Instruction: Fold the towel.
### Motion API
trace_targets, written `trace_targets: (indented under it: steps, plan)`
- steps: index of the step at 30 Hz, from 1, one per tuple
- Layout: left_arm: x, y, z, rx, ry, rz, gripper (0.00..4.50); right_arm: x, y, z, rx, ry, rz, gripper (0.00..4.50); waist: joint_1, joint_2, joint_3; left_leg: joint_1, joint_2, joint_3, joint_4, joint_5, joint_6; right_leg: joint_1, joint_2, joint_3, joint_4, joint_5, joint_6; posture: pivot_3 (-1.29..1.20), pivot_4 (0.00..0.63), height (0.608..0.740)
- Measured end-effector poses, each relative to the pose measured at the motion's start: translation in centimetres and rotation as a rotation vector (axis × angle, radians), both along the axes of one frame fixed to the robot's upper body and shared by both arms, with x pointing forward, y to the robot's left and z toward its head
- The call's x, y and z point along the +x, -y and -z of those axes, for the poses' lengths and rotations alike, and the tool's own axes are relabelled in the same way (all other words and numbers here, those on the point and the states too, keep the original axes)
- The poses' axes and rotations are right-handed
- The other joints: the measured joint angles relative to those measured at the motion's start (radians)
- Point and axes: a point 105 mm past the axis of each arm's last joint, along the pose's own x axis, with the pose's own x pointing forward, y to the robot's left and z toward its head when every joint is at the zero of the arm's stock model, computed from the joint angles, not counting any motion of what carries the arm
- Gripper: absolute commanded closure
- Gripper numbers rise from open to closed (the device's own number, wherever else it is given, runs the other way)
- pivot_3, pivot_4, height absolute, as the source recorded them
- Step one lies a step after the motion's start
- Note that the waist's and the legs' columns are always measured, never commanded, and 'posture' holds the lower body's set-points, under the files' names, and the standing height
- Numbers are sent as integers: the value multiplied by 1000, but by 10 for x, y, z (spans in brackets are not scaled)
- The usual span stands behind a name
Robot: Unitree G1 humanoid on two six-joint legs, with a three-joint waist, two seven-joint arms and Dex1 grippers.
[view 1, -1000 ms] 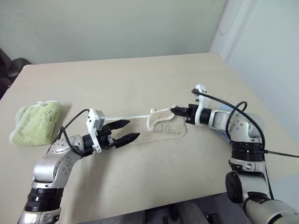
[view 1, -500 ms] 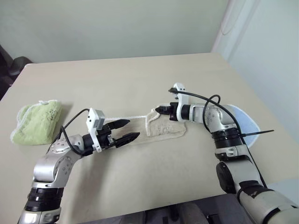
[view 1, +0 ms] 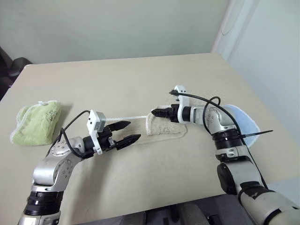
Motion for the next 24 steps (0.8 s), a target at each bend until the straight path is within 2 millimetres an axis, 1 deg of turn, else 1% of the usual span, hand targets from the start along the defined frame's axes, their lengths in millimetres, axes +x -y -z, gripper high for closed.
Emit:
trace_targets:
  steps: [3,4,6,8,9,10,11,13,16,17,19,21,23,24]
  plan:
    - [0,0,-1,0,2,1,0,-6,14,-3,-26,58,10,16,4,0,0,0,0,0,0,0,0,1,0,0,0,1,-1,0,150,740]
    - [0,0,-1,0,2,1,0,-8,20,-3,-42,75,17,16,4,0,0,0,0,0,1,0,1,1,0,0,0,4,-7,0,150,740]
    - [0,0,-1,0,2,1,0,-11,31,-4,-86,121,26,16,4,0,0,0,-1,0,1,1,1,1,-1,0,0,5,-7,0,150,740]
    - [0,0,-1,0,2,1,0,-12,38,-8,-124,165,31,376,2,0,0,0,0,0,1,1,1,1,0,0,0,3,-5,0,150,740]
    - [0,0,-1,0,2,2,0,-13,39,-10,-135,188,30,526,2,0,0,1,0,0,1,1,1,1,0,0,0,0,0,0,150,740]
    - [0,0,-1,0,3,2,0,-13,41,-11,-146,207,30,848,0,0,0,1,0,0,1,1,2,1,0,0,0,0,0,0,150,740]
    - [0,1,-2,0,5,3,0,-13,42,-12,-158,227,28,1281,-1,0,0,1,0,0,1,2,2,1,0,0,0,0,0,0,150,740]
    - [1,1,-2,-1,8,5,0,-12,44,-9,-189,256,33,1948,-3,0,0,1,0,0,0,2,1,1,0,0,0,0,0,0,150,740]
    - [2,1,-3,-2,9,8,0,-11,41,-4,-204,280,22,3060,-6,0,0,1,0,0,0,3,1,1,1,0,0,0,0,0,150,740]
    - [2,1,-3,-2,9,9,0,-11,38,-2,-208,287,15,3364,-6,0,0,1,0,0,1,3,2,1,1,0,0,0,0,0,150,740]
    - [4,2,-4,-3,12,9,0,-11,30,5,-208,301,-9,3364,-6,0,0,1,1,0,1,3,2,1,1,0,0,0,0,0,150,740]
    - [4,2,-4,-3,9,10,0,-11,20,18,-217,303,-37,3364,-6,0,0,1,1,0,1,3,2,1,1,0,0,0,0,0,150,740]
    - [4,2,-3,-3,7,11,0,-9,15,38,-252,281,-54,3364,-6,0,0,1,1,0,1,4,3,1,0,0,0,0,0,0,150,740]
    - [5,2,-3,-3,7,12,0,-8,14,51,-278,260,-57,3364,-6,0,0,1,1,0,1,4,3,1,0,0,0,0,0,0,150,740]
